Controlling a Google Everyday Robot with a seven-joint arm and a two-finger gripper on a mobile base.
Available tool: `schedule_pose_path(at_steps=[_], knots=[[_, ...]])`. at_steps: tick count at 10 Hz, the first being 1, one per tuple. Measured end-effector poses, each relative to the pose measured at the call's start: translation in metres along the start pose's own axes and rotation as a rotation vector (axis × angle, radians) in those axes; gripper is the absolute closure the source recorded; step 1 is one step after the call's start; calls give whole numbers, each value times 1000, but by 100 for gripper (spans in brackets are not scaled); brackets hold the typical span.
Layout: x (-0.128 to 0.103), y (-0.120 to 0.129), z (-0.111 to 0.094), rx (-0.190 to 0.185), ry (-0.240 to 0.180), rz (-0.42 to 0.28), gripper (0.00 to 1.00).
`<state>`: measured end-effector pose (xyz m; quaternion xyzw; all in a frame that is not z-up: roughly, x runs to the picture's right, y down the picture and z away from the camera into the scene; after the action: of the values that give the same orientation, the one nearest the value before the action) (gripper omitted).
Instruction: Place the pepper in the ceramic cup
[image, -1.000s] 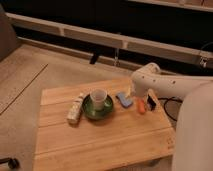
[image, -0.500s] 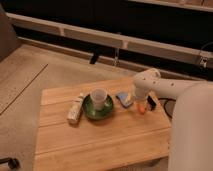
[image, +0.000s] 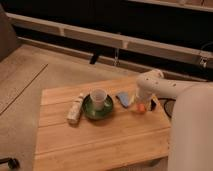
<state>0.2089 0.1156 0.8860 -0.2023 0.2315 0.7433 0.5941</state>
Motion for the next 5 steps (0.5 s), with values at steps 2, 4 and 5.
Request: schedule_pose_path(at_steps=[2,4,5], knots=[[4,-4,8,10,25,-17,35],[5,-9,13,18,39,-36,35],[4,-11,14,21,43,-42,35]])
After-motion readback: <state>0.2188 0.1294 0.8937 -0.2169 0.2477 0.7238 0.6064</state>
